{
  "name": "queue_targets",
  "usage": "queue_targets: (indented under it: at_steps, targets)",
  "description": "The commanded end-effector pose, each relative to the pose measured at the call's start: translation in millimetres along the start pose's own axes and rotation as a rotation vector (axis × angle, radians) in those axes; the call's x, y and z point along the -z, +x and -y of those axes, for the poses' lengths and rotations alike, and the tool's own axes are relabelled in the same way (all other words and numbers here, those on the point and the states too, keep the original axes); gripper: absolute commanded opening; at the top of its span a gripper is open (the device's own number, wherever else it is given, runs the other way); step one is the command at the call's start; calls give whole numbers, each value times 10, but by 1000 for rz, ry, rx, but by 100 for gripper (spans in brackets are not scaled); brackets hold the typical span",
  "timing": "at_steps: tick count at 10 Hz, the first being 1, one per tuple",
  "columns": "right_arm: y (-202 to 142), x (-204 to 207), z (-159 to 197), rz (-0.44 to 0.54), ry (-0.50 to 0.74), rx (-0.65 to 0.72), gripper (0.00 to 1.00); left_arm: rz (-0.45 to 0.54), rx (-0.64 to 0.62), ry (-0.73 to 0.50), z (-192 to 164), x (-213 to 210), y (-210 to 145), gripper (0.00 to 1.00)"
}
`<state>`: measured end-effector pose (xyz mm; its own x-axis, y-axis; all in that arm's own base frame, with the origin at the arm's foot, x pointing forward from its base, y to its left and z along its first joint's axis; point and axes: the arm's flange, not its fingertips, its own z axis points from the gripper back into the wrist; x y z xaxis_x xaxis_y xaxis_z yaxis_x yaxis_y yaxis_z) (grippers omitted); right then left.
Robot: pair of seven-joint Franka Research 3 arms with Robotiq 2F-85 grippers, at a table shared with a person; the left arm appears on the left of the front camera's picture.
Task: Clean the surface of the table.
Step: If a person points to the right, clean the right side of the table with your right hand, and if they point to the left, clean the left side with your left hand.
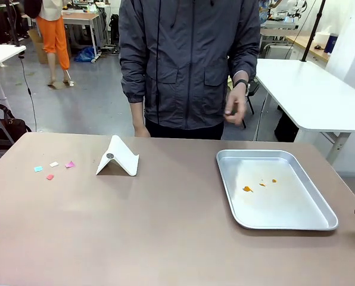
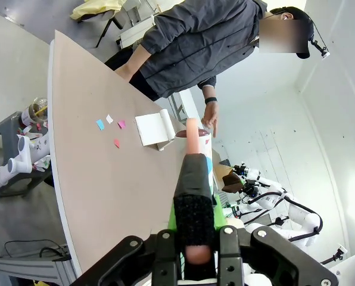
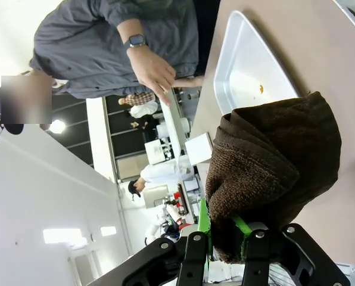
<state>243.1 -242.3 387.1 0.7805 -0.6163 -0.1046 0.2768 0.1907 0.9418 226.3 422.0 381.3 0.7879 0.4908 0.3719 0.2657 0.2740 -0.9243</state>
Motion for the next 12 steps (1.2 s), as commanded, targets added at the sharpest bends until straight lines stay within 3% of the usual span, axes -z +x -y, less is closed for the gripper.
queue_targets:
  at_steps: [1,7,10,11,12]
  targets:
    - [-19,-29,-32,3,-1,5,10,4,0,-3,21,-10,-19,22]
    - [0,0,0,0,0,0,10,4,0,-3,21,-10,-19,22]
    - [85,344,-562,-18,-168,-139,10,4,0,-3,21,-10,-19,22]
    - [140,546,-764,10,-247,-173,10,4,0,-3,21,-10,-19,22]
    - [194,809,-944,-25,-311,-228,10,4,0,-3,21,-10,-19,22]
